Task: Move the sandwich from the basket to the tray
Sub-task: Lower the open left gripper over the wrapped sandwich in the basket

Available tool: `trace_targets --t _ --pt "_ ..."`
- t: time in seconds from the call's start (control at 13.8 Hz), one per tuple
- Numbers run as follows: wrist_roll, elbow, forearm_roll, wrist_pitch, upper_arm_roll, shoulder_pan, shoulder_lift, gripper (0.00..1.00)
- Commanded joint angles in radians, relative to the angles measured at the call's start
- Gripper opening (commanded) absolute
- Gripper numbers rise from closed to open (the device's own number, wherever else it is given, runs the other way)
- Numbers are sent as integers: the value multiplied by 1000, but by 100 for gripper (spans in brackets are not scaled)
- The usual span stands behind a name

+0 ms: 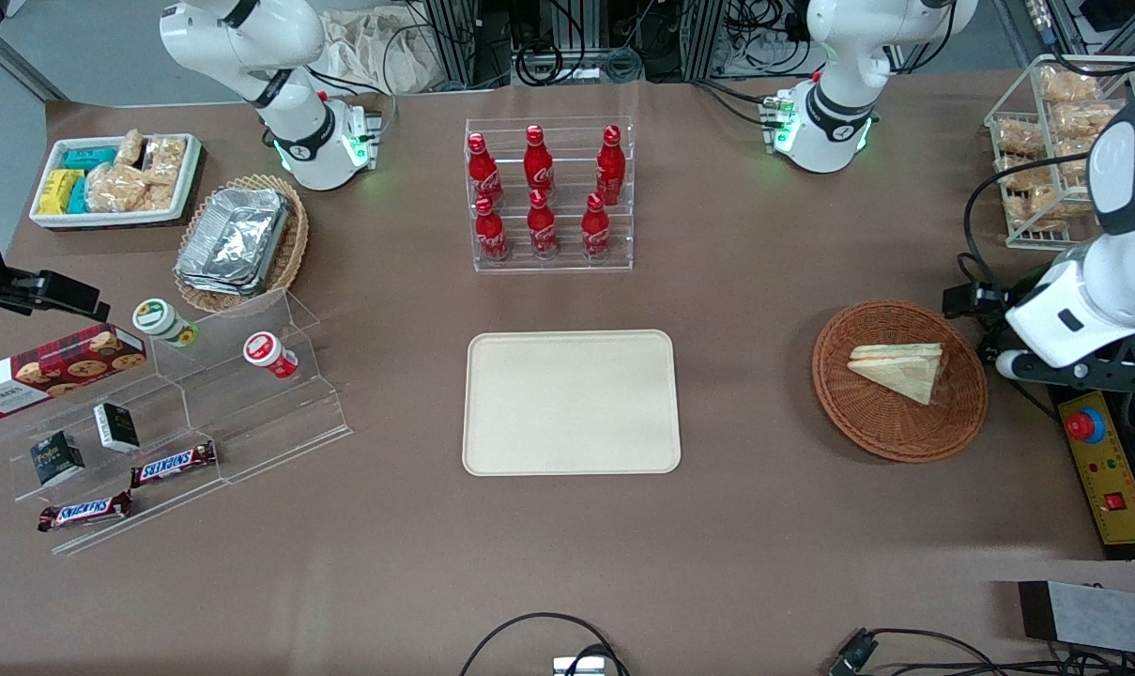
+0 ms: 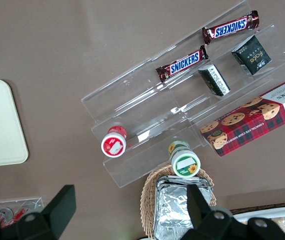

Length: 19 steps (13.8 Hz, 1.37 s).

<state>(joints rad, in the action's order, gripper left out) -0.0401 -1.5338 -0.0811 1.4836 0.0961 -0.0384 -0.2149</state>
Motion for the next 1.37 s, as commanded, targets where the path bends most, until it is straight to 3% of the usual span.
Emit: trace_targets --t 0.0,0.51,0.94,1.3 --pt "-154 -183 -11 177 0 -20 67 100" --pt "-591 -584 -16 702 -1 -103 71 100" --pt "-666 -644 -19 748 -71 -117 28 100" --pt "-751 -660 -16 764 -78 -117 -7 100"
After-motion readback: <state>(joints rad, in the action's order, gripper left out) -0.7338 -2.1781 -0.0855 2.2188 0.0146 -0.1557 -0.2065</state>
